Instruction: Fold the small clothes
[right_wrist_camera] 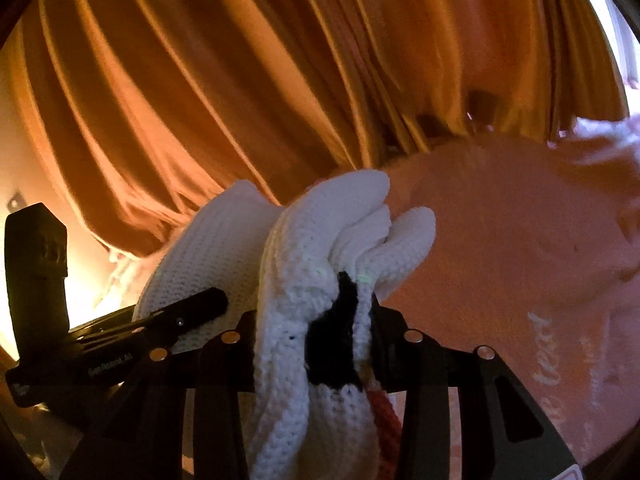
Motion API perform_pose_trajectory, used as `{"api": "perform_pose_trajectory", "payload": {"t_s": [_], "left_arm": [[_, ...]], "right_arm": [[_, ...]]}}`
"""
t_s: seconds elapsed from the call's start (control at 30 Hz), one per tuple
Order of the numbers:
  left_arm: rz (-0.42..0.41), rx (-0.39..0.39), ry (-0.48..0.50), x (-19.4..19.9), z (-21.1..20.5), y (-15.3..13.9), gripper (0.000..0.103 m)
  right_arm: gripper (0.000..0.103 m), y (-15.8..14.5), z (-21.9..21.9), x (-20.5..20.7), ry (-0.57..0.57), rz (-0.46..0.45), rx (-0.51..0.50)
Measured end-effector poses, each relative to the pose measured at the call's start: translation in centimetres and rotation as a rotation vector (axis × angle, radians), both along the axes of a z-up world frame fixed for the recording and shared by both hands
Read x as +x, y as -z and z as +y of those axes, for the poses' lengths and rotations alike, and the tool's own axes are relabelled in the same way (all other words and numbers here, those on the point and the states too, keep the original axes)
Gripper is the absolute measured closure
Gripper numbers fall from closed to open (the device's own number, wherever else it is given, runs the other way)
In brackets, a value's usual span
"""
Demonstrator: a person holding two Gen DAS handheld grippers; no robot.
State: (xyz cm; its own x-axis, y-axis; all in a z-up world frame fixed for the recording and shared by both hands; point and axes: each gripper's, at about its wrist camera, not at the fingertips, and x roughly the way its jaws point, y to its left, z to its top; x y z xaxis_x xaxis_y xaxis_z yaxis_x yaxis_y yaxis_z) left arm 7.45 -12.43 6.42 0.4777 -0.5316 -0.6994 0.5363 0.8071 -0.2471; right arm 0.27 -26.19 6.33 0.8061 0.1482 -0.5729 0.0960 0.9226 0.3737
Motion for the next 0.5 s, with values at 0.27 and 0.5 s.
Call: {"api": "perform_pose_trajectory", "payload": {"t_s": [0.27,0.5], "left_arm": [[-0.180,-0.039,-0.042,-1.2,6.9,-7.9,0.054],[-0.302,-0.022,-0.174,2.7,16.6,-10.7,0.054]], "right_arm": [[0.066,-7.8,6.7,-0.1,-0.113,-0.195,-0.049],[0.066,-9.4,14.9,6.0,-0.253,-0.294,-0.023]]}}
